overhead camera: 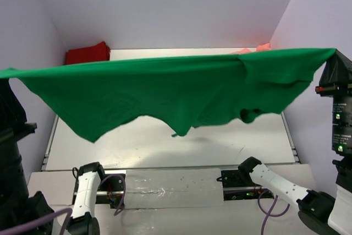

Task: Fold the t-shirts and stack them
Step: Flatten out the tshirt

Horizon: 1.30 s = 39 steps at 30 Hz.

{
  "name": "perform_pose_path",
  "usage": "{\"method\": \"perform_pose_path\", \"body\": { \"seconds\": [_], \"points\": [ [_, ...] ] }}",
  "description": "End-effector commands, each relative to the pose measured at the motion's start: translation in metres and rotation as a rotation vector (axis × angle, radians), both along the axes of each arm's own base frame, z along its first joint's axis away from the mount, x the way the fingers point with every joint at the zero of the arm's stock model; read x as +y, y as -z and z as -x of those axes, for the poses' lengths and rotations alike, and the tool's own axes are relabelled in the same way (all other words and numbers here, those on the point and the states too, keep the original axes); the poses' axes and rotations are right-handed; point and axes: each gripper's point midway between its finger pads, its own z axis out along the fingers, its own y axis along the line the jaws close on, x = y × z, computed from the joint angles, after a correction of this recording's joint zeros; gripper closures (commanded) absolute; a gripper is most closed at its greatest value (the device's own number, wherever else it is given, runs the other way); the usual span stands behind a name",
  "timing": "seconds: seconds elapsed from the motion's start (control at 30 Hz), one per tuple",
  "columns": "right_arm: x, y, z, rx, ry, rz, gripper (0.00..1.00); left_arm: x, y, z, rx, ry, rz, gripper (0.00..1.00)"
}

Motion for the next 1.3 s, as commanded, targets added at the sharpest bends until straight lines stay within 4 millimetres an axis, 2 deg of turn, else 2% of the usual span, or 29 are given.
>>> {"method": "perform_pose_path", "body": {
  "seconds": [0.0, 0.1, 0.2, 0.3, 0.43, 0.6, 0.63, 0.73, 0.77, 0.8, 0.83, 0.9, 0.93, 1.03, 1.27],
  "points": [
    [-0.024, 0.006, 0.017, 0.020, 0.078, -0.054, 1.00, 0.006, 0.015, -0.002, 0.075, -0.050, 0.049, 1.00],
    [-0.024, 0.014, 0.020, 0.036, 0.082, -0.044, 1.00, 0.002, 0.015, 0.006, 0.065, -0.065, 0.031, 1.00],
    [-0.023, 0.016, 0.019, 0.046, 0.083, -0.034, 1.00, 0.000, 0.014, 0.002, 0.088, -0.066, 0.022, 1.00],
    [-0.020, 0.015, 0.012, 0.060, 0.090, -0.023, 1.00, 0.001, 0.019, -0.013, 0.125, -0.066, 0.028, 1.00],
    [-0.010, 0.019, -0.011, 0.094, 0.110, 0.011, 1.00, 0.005, 0.020, -0.027, 0.122, -0.078, 0.013, 1.00],
    [0.012, 0.028, -0.049, 0.153, 0.106, 0.053, 1.00, 0.025, 0.033, -0.070, 0.173, -0.105, 0.018, 1.00],
    [0.016, 0.034, -0.057, 0.170, 0.105, 0.064, 1.00, 0.032, 0.046, -0.086, 0.207, -0.108, 0.031, 1.00],
    [0.028, 0.043, -0.079, 0.198, 0.108, 0.086, 1.00, 0.039, 0.056, -0.103, 0.217, -0.116, 0.017, 1.00],
    [0.034, 0.049, -0.088, 0.215, 0.106, 0.099, 1.00, 0.046, 0.070, -0.117, 0.253, -0.121, 0.030, 1.00],
    [0.040, 0.056, -0.099, 0.236, 0.104, 0.114, 1.00, 0.047, 0.074, -0.123, 0.253, -0.123, 0.019, 1.00],
    [0.045, 0.066, -0.107, 0.257, 0.105, 0.125, 1.00, 0.053, 0.091, -0.137, 0.293, -0.122, 0.029, 1.00],
    [0.054, 0.076, -0.123, 0.282, 0.100, 0.145, 1.00, 0.057, 0.104, -0.149, 0.308, -0.120, 0.023, 1.00],
    [0.059, 0.084, -0.131, 0.296, 0.098, 0.153, 1.00, 0.062, 0.123, -0.163, 0.350, -0.115, 0.032, 1.00],
    [0.072, 0.105, -0.155, 0.341, 0.099, 0.186, 1.00, 0.068, 0.153, -0.187, 0.402, -0.104, 0.034, 1.00],
    [0.102, 0.159, -0.209, 0.454, 0.094, 0.259, 1.00, 0.077, 0.202, -0.222, 0.452, -0.087, 0.004, 1.00]
  ]
}}
